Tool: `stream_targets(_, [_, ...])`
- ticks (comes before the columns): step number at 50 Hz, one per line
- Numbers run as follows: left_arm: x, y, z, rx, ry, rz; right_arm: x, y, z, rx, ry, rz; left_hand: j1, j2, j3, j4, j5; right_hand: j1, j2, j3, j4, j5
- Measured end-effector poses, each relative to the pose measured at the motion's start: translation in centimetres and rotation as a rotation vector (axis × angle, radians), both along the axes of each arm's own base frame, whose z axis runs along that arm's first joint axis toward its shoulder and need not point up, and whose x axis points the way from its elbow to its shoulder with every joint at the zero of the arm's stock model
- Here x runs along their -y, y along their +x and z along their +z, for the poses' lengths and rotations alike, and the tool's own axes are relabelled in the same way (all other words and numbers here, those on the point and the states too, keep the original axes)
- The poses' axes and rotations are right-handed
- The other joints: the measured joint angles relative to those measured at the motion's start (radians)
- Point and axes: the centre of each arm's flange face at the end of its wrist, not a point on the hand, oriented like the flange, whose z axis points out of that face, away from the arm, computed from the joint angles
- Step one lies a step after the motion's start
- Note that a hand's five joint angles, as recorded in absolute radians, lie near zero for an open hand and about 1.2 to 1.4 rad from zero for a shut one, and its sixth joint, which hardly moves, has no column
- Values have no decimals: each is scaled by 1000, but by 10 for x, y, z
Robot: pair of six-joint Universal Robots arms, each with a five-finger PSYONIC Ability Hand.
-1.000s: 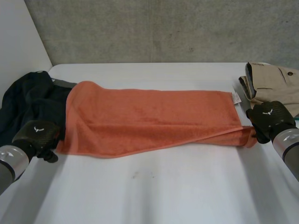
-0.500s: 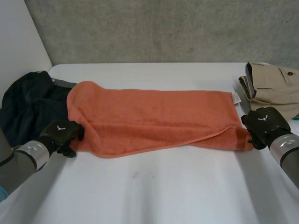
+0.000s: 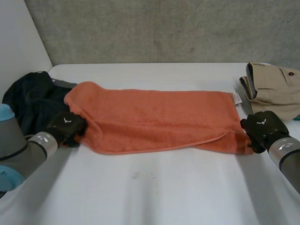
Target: Fold the laundry.
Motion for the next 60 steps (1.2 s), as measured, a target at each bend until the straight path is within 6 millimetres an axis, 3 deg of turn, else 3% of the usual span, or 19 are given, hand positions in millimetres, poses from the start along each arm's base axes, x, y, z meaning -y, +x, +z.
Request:
stream_targets(13, [23, -9, -4, 25, -43, 31, 0, 0, -4, -3, 12, 2, 60, 69, 67, 65, 159, 0, 0, 0, 0, 0])
stream_targets(15, [27, -9, -3, 27, -53, 37, 0, 0, -4, -3, 13, 3, 200, 188, 190, 190, 284, 0, 0, 0, 0, 0])
stream_targets(17, [31, -9, 0, 31, -70, 47, 0, 1, -5, -4, 15, 3, 242, 276, 274, 283, 355, 0, 0, 0, 0, 0])
stream_targets(25, [34, -9, 22, 56, -129, 110, 0, 0, -4, -6, 17, 2, 242, 290, 287, 299, 355, 0, 0, 0, 0, 0])
stream_targets(31, [-5, -8, 48, 160, -113, 96, -3, -2, 10, -40, 11, 9, 242, 290, 287, 299, 355, 0, 0, 0, 0, 0])
stream_targets(33, [-45, -3, 58, 277, -63, 53, -15, -4, 28, -107, 32, 33, 242, 290, 287, 299, 355, 0, 0, 0, 0, 0])
stream_targets(35, [-69, 2, 59, 339, -21, 26, -25, -6, 36, -156, 64, 53, 242, 290, 287, 299, 355, 0, 0, 0, 0, 0])
stream_targets(36, [-69, 2, 59, 339, -21, 26, -25, -6, 36, -156, 64, 53, 242, 290, 287, 299, 355, 0, 0, 0, 0, 0])
stream_targets(37, [-96, 7, 57, 398, 41, -1, -40, -9, 42, -221, 127, 81, 242, 290, 287, 299, 355, 0, 0, 0, 0, 0])
stream_targets(38, [-96, 7, 57, 398, 41, -1, -40, -9, 42, -221, 127, 81, 242, 290, 287, 299, 355, 0, 0, 0, 0, 0])
stream_targets(41, [-144, 17, 50, 475, 193, -36, -71, -22, 47, -350, 300, 142, 242, 290, 287, 299, 355, 0, 0, 0, 0, 0])
stream_targets(46, [-170, 24, 48, 502, 305, -39, -86, -36, 51, -403, 409, 185, 242, 290, 287, 299, 355, 0, 0, 0, 0, 0])
stream_targets(49, [-165, 24, 52, 497, 281, -24, -81, -39, 52, -389, 385, 187, 242, 290, 287, 299, 355, 0, 0, 0, 0, 0])
stream_targets(60, [-98, 7, 71, 406, 4, 37, -32, -38, 41, -287, 185, 121, 242, 290, 287, 299, 355, 0, 0, 0, 0, 0])
